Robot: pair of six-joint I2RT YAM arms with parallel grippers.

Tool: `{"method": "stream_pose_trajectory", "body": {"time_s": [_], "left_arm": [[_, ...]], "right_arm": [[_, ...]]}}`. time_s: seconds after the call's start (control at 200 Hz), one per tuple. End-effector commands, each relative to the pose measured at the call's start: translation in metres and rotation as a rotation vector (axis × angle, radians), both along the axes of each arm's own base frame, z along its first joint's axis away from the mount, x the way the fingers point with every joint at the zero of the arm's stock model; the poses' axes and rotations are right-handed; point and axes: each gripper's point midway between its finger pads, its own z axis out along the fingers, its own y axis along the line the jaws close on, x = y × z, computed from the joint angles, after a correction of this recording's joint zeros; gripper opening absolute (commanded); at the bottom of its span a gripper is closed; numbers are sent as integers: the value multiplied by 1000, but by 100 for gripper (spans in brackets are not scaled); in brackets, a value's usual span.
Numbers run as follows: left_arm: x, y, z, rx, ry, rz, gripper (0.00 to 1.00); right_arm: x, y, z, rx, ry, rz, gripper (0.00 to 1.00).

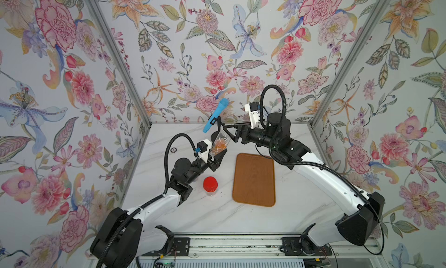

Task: Pour the candies out of the jar
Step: Unscrew the lid from the jar.

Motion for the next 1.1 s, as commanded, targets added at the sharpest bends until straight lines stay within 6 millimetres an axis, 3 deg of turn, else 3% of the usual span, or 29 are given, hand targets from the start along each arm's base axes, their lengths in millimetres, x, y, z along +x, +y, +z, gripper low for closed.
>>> {"method": "stream_pose_trajectory", "body": {"time_s": [0.0,0.22,0.55,0.716,0.816,0.946,1.016,1.096], "left_arm": [[-2,9,17,2,-77,75,0],[-4,9,14,34,-83,95,0],[-7,8,15,39,-89,94,0],[-11,5,22,7,-93,62,0],[-17,-3,29,-10,-97,-17,0],[-35,-12,44,-73,-123,-203,0],[-45,-15,52,-110,-130,-304,0],[-53,-17,58,-145,-136,-393,0]], "right_arm": [[7,9,0,14,36,-5,82],[13,21,-7,4,52,-3,76],[14,23,-10,-1,48,-1,53],[9,25,-6,-1,21,44,48],[-4,30,5,40,-22,158,46],[-35,34,21,91,-114,393,44],[-58,34,25,98,-181,526,45],[-68,30,23,99,-179,588,40]]}}
